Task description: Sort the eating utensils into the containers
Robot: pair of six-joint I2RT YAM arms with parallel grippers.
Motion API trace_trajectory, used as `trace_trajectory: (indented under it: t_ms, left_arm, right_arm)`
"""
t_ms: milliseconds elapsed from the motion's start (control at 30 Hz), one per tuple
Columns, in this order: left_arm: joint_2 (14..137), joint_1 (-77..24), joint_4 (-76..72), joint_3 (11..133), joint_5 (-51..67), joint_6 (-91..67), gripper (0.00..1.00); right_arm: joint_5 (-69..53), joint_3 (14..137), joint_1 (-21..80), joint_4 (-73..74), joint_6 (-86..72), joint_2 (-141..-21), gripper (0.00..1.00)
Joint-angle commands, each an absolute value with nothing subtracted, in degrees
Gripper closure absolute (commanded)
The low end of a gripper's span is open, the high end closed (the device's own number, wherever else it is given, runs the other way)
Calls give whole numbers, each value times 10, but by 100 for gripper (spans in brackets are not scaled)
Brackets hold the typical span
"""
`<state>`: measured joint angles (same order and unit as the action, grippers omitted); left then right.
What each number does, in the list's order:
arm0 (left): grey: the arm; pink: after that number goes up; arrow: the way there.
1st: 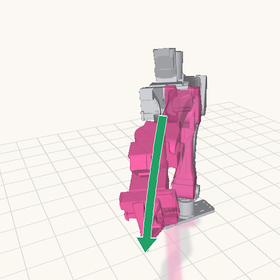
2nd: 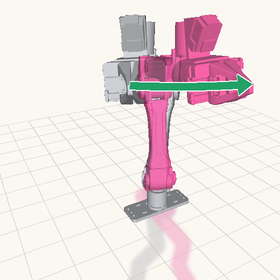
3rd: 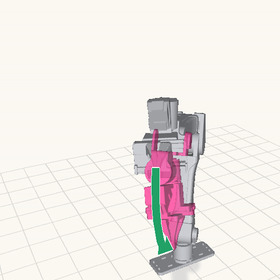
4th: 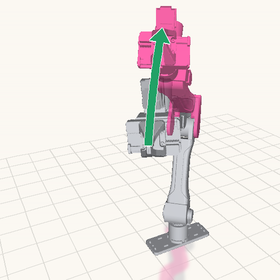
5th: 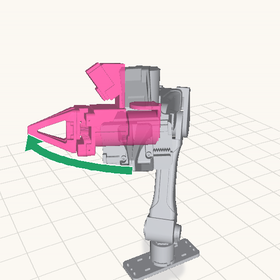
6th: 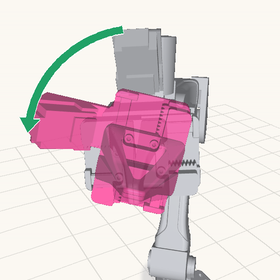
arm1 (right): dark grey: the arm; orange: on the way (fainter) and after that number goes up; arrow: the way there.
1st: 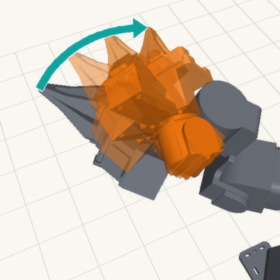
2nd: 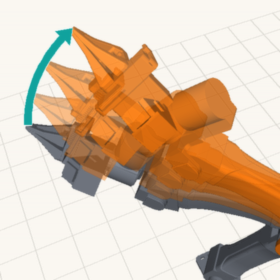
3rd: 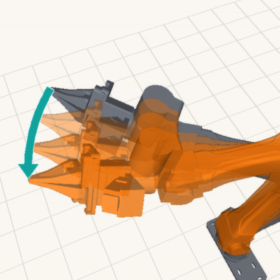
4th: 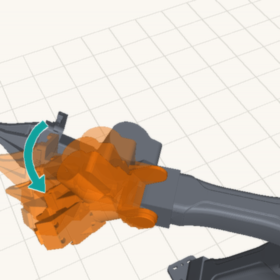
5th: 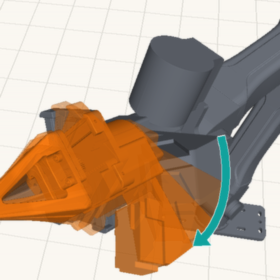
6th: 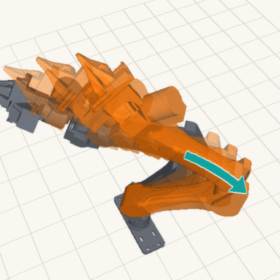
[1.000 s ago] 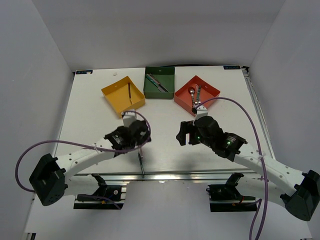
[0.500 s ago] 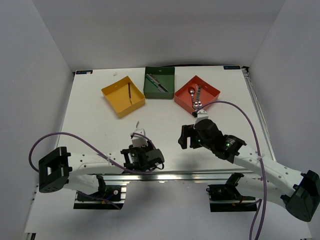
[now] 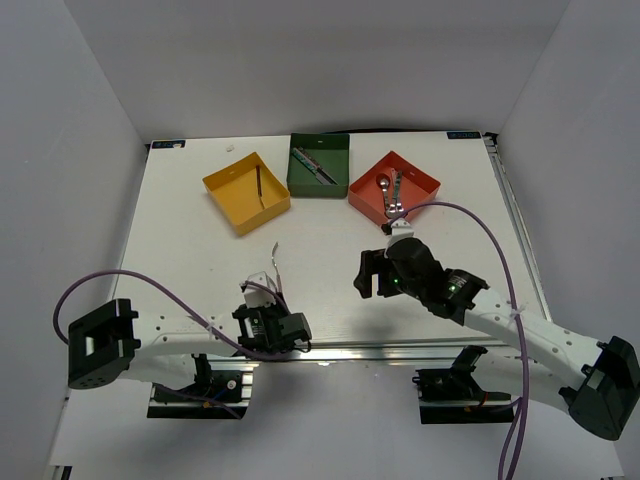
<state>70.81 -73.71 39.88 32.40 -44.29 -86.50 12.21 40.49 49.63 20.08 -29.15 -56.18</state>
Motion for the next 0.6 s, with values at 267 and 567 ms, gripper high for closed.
trace_trajectory:
  t_ms: [267,567]
  left_arm:
    - [735,-741,337,297,-450,-885,45]
    - [764,-741,363,289,-435,-897,69]
  right_arm:
    - [109,398,500,160,-285,-570,17]
    - [109,374,500,142,-290,-546,17]
